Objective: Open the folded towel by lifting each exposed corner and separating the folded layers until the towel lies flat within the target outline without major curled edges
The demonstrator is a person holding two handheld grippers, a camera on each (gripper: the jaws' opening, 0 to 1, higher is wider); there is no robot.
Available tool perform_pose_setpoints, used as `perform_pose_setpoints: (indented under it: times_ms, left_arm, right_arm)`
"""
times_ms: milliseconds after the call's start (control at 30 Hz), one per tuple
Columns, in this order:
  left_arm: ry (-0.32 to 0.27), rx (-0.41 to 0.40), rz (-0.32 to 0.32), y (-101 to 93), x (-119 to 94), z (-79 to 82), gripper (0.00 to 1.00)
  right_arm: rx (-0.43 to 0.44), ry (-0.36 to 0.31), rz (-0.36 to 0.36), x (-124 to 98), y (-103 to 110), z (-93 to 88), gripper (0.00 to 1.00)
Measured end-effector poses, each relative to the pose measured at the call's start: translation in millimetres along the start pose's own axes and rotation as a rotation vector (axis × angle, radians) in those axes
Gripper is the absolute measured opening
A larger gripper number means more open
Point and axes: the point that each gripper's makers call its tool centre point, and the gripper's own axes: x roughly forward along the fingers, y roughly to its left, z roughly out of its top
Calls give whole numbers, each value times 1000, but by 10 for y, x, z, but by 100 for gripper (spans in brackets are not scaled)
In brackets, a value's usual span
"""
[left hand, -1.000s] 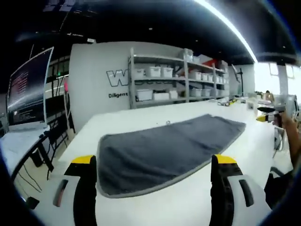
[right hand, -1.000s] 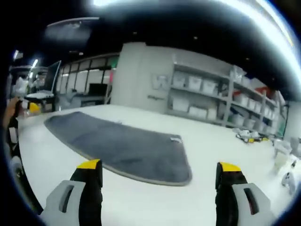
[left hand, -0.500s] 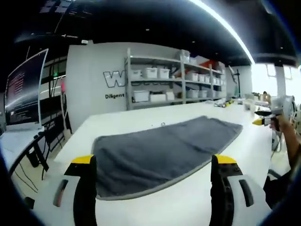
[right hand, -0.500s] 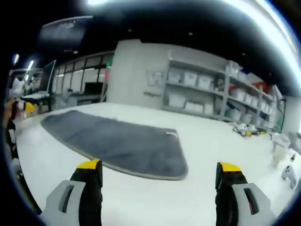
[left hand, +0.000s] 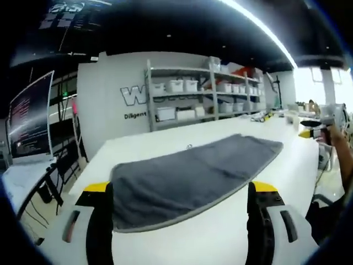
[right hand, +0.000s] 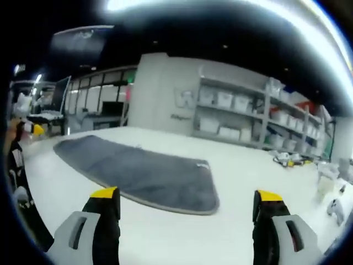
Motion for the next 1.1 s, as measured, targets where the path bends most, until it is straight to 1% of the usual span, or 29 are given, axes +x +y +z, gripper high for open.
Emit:
perform_pose_setpoints:
  times_ms: [67, 167, 233, 267, 300, 333, 367, 400, 467, 500, 567, 600, 667, 700, 733, 833, 967, 1000, 1067, 1100]
  left_arm:
    - [-12, -16, -18, -50, -19, 17, 100]
    - [-22, -28, -31, -96, -20, 21, 100]
    - [-22, -45, -40, -116, 1, 4, 100]
    - [-19, -55, -45, -125, 20, -12, 100]
    - [-14, -61, -47, -133, 32, -27, 100]
    - [-11, -62, -47, -120, 47, -35, 100]
    - [-12, -56, -43, -106, 50, -32, 100]
    - [-17, -54, -43, -90, 54, -23, 100]
    - [-43, -68, -46, -35, 55, 26, 100]
    - [-55, -81, -48, -14, 58, 40, 100]
    - [-62, -94, -58, 10, 67, 24, 100]
    - [-64, -97, -58, 21, 73, 4, 100]
    - [-67, -99, -59, 33, 75, -43, 100]
    - [-65, -103, -63, 30, 69, -69, 100]
    - [-64, -107, -69, 20, 62, -100, 100]
    - [-63, -119, -89, -10, 40, -157, 100]
    - [-65, -150, -119, -77, 22, -223, 100]
    - [-69, -147, -122, -100, 26, -233, 100]
    - [-57, -110, -121, -138, 46, -273, 100]
    - [-61, -96, -120, -154, 53, -266, 100]
  right_arm:
    - [29, 1, 19, -28, -12, -26, 100]
    - [32, 6, 5, -31, -82, -50, 100]
    - [36, 5, 5, 8, -120, -63, 100]
    - [49, -12, 38, 47, -72, -52, 100]
    - [83, -22, 82, 75, 1, -50, 100]
    - [124, -23, 131, 96, 90, -55, 100]
    - [141, -20, 163, 123, 129, -65, 100]
    - [136, -22, 152, 154, 105, -69, 100]
    - [56, -26, 133, 238, 81, -76, 100]
    - [36, -35, 130, 267, 81, -72, 100]
    - [44, -17, 154, 319, 137, -132, 100]
    - [61, 4, 191, 337, 220, -195, 100]
    - [48, 35, 203, 340, 281, -265, 100]
    - [24, 37, 206, 329, 307, -268, 100]
    - [19, 36, 211, 319, 332, -262, 100]
    - [37, 37, 228, 277, 387, -257, 100]
    - [29, 51, 228, 236, 427, -289, 100]
    - [28, 55, 231, 232, 438, -293, 100]
    - [20, 52, 233, 203, 487, -288, 100]
    - [11, 44, 232, 192, 505, -274, 100]
